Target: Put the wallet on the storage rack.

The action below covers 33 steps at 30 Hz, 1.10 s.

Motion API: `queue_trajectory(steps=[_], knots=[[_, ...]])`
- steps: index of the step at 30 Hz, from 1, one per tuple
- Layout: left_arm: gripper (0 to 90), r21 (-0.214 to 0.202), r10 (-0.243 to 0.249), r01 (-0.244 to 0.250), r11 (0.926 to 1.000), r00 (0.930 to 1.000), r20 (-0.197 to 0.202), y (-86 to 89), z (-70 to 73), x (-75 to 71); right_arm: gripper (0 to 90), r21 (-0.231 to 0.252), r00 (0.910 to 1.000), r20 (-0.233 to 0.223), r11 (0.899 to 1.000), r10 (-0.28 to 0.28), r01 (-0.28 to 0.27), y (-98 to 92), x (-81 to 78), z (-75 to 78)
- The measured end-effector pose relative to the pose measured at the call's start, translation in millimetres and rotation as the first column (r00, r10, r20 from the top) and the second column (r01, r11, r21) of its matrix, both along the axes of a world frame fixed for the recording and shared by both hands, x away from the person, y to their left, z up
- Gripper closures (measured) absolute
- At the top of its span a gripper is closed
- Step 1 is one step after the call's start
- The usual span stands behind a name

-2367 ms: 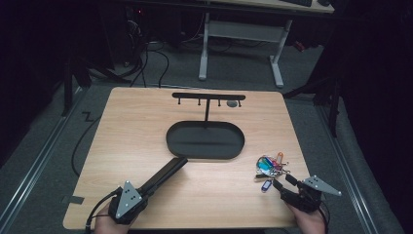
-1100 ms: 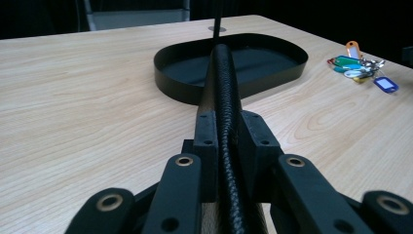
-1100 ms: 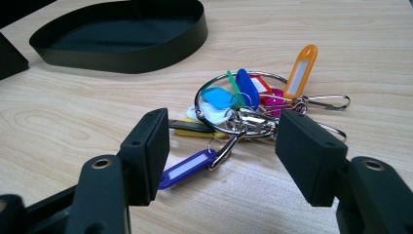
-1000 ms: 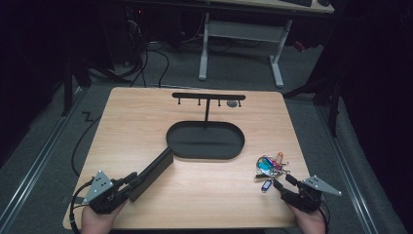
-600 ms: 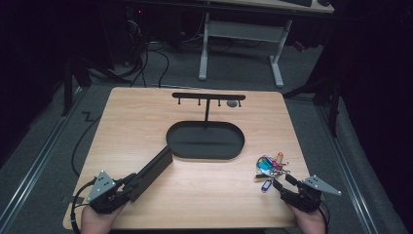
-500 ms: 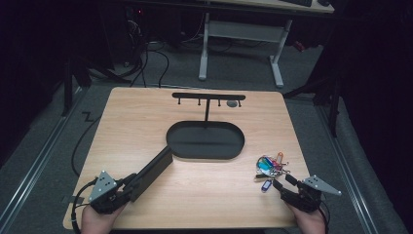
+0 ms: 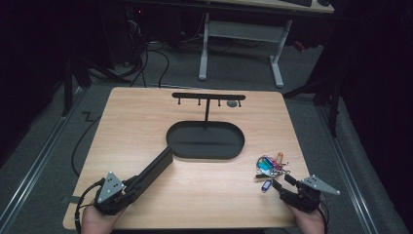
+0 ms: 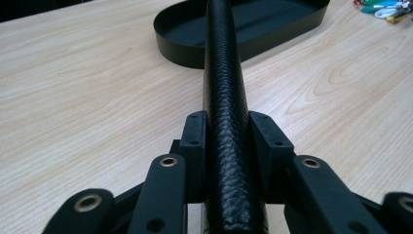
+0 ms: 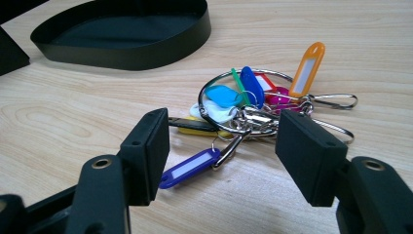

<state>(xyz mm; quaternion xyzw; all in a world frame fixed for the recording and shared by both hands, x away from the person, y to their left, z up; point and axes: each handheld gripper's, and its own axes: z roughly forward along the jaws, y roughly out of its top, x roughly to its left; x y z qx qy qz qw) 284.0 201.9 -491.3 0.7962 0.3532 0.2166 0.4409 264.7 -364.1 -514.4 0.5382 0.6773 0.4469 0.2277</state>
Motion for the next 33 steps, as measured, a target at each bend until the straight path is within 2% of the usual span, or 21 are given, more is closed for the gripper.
queue_trajectory(steps=[4, 6, 8, 14, 18, 21, 24, 25, 26, 28, 30, 33], knots=[[67.7, 0.083, 0.023, -0.020, 0.9964, 0.9991, -0.036, -5.6, 1.9, 1.1, 37.4, -0.002, 0.9999, 0.001, 1.000, 0.015, -0.015, 2.4, 1.7, -0.3], [66.4, 0.108, 0.045, -0.041, 0.9934, 0.9983, -0.037, -7.7, 2.4, 1.3, 36.8, 0.006, 0.9991, 0.017, 0.999, 0.038, -0.038, 4.1, 1.8, 0.9], [63.6, 0.119, 0.055, -0.049, 0.9917, 0.9974, -0.046, -8.0, 3.1, 2.2, 36.4, 0.011, 0.9969, 0.032, 0.997, 0.072, -0.073, 6.6, 2.9, 1.5], [61.4, 0.166, 0.062, -0.047, 0.9850, 0.9940, -0.090, -8.9, 13.3, 7.5, 36.6, 0.016, 0.9948, 0.020, 0.995, 0.100, -0.100, 9.0, 4.2, -0.5], [58.2, 0.177, 0.059, -0.037, 0.9835, 0.9907, -0.122, -10.5, 18.7, 10.3, 36.7, 0.016, 0.9940, 0.030, 0.994, 0.105, -0.105, 10.1, 4.5, 0.5], [56.9, 0.190, 0.061, -0.036, 0.9812, 0.9896, -0.130, -10.6, 18.6, 13.0, 36.7, 0.018, 0.9960, 0.018, 0.996, 0.087, -0.088, 10.4, 1.7, -2.5], [57.1, 0.182, 0.076, -0.049, 0.9821, 0.9859, -0.149, -9.0, 15.8, 14.2, 37.0, 0.029, 0.9980, -0.004, 0.998, 0.063, -0.063, 10.5, -1.7, -4.6], [57.4, 0.187, 0.082, -0.051, 0.9811, 0.9837, -0.160, -8.6, 14.1, 14.5, 37.0, 0.027, 0.9974, 0.002, 0.997, 0.072, -0.072, 11.7, -2.6, -2.9], [57.5, 0.189, 0.087, -0.055, 0.9805, 0.9827, -0.164, -9.0, 12.9, 14.7, 37.0, 0.002, 0.9960, 0.035, 0.997, 0.083, -0.083, 13.2, -5.4, 1.7], [57.5, 0.205, 0.093, -0.058, 0.9770, 0.9815, -0.167, -10.5, 11.4, 15.0, 36.9, 0.000, 0.9956, 0.048, 0.997, 0.081, -0.081, 13.5, -7.5, 4.0], [58.0, 0.202, 0.095, -0.061, 0.9775, 0.9822, -0.162, -13.6, 11.3, 15.0, 36.9, 0.012, 0.9949, 0.070, 0.997, 0.073, -0.074, 13.1, -9.8, 7.1], [58.3, 0.187, 0.079, -0.049, 0.9811, 0.9850, -0.153, -20.6, 11.1, 14.4, 37.0, 0.022, 0.9961, 0.061, 0.998, 0.064, -0.066, 13.8, -8.6, 5.9]])
